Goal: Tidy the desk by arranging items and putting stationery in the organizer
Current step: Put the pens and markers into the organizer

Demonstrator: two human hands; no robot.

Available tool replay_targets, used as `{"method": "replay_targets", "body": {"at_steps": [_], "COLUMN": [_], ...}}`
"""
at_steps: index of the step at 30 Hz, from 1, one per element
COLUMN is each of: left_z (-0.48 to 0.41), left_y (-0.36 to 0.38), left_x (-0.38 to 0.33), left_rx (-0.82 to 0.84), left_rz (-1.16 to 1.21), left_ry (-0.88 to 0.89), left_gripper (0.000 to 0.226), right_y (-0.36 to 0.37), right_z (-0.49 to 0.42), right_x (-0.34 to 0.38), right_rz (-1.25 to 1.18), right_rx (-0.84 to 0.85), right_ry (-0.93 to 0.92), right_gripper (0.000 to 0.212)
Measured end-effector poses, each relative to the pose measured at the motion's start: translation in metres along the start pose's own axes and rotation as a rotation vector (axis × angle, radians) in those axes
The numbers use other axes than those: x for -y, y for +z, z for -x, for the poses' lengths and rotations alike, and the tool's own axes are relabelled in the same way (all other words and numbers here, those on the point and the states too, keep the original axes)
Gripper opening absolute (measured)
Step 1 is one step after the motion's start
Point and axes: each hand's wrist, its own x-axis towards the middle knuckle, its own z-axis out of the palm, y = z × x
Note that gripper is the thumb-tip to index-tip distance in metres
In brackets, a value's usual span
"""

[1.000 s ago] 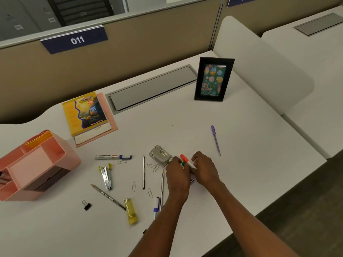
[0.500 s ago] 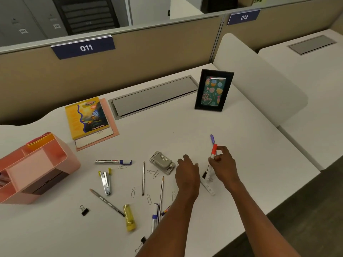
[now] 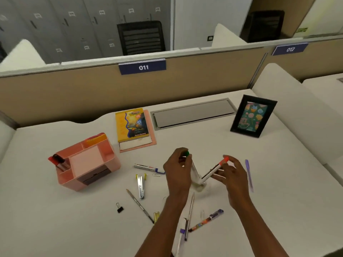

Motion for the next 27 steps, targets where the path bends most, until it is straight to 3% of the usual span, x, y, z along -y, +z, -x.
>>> {"method": "replay_targets", "body": {"at_steps": [3,9,13,27], "left_z": [-0.025,-0.063,-0.072,-0.103], "left_y": [-0.069,-0.235,-0.318,-0.347], "left_x": [-0.016,-0.024,-0.012,0.066], "left_rx": [-0.197,-0.601,-0.771,-0.631], "left_rz": [0.007,-0.306,-0.405,-0.445], "left_ry": [0.092,0.271,0.276,0.027], "left_gripper": [0.02,0.022,0.023,0.026], "right_y": [0.059,0.176,0.229,0.309], "right_z": [0.014,0.056,0.087,0.115], "right_x": [0.004,0.003,0.001,0.005], "right_rz": [-0.042,0.03,0.109,0.288], "right_rx": [0.095,0.332,0.461,0.558], "right_ry": [-0.022,-0.161,-0.275,-0.54], "right_gripper": [0.021,0.02,0.025,0.026]}}
